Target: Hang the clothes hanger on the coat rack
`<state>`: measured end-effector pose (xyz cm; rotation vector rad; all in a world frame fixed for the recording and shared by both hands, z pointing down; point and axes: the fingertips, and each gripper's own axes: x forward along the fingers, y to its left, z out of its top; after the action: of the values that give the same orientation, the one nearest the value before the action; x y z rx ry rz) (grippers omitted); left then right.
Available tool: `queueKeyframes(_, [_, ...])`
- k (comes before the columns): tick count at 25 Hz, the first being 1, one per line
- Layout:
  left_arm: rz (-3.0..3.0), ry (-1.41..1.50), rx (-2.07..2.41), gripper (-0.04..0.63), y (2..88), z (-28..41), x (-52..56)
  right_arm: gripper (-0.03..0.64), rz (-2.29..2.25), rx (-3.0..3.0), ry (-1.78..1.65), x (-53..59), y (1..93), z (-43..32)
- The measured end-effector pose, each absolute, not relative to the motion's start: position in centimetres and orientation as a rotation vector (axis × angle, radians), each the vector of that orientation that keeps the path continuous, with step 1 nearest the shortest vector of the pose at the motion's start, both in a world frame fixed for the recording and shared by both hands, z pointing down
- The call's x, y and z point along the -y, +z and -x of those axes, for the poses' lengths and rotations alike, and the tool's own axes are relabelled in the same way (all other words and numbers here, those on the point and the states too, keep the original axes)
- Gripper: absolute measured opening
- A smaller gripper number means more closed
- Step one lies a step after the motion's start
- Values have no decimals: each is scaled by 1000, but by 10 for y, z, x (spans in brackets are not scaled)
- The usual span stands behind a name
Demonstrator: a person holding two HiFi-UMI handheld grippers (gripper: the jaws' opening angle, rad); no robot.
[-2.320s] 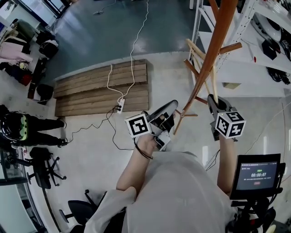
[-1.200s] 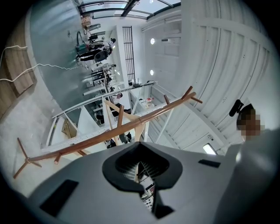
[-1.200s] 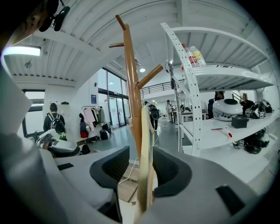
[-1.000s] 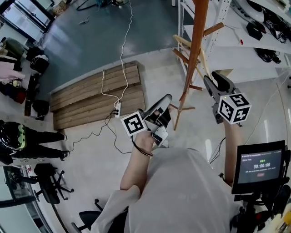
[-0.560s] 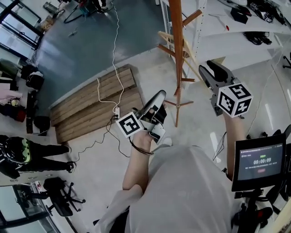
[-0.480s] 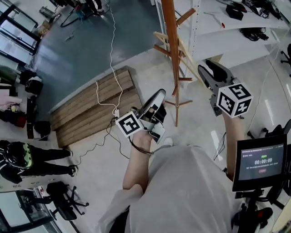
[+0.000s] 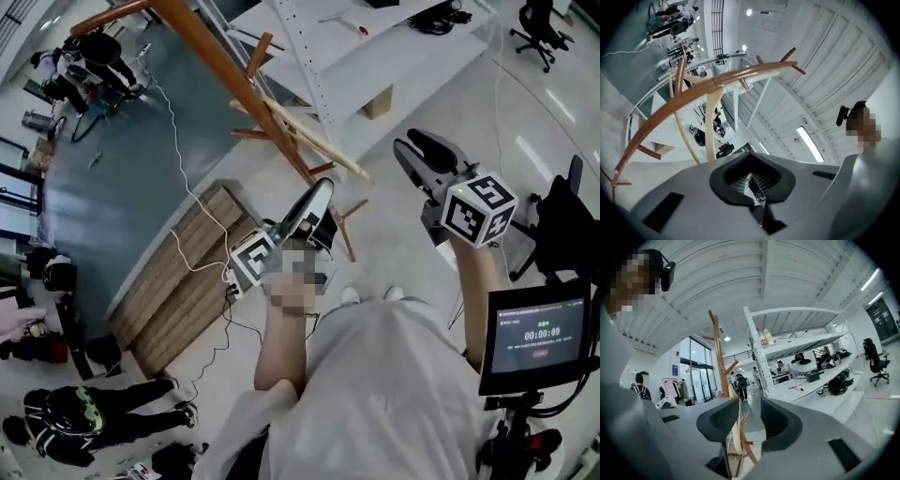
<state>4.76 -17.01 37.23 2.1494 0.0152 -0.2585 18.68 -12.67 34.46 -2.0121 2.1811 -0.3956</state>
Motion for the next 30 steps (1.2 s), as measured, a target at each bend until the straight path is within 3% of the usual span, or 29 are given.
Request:
queueKeyframes(16, [-2095,57,-449,6,393,-170,47,143,2102,-1718,-518,-34,385,-242])
queueKeyframes(30, [-2010,242,-585,6,424,-201,-24,141,2168,-1481,-538,-108,414,-249])
